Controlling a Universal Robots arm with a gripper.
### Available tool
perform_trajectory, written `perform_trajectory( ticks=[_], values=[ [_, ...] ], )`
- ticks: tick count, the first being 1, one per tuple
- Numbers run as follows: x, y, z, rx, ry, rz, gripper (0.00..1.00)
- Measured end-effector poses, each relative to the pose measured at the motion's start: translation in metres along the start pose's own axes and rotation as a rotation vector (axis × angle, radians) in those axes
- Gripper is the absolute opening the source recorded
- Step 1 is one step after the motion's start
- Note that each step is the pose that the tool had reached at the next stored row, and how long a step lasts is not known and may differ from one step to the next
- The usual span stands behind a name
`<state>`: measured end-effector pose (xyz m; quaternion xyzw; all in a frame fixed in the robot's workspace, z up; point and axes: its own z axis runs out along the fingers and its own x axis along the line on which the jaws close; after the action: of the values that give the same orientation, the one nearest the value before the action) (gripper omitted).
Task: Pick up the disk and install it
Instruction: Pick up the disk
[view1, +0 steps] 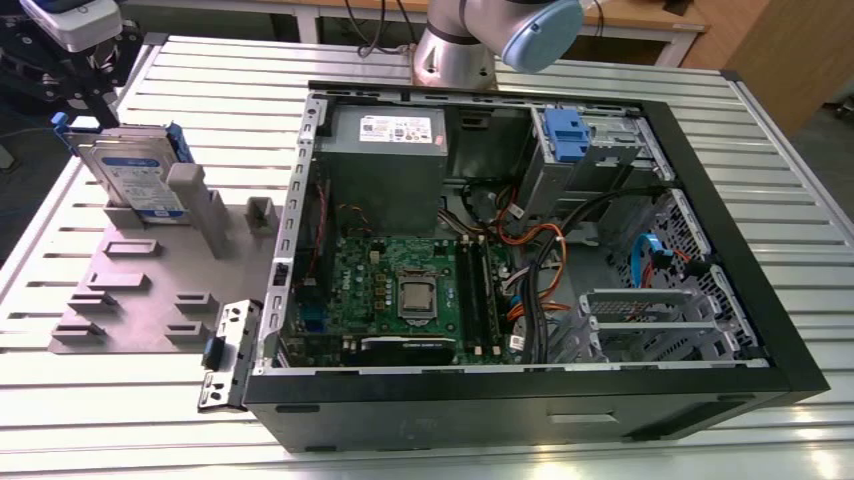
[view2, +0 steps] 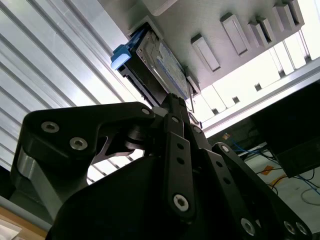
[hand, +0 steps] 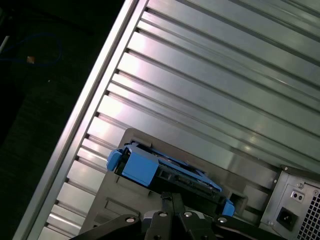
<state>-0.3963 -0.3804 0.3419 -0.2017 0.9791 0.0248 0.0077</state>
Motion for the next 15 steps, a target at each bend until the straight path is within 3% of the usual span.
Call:
perform_trajectory(
  ticks=[15],
  values=[
    [0.0, 0.0, 0.0, -0.0003, 0.0006, -0.013, 0.11]
  ],
)
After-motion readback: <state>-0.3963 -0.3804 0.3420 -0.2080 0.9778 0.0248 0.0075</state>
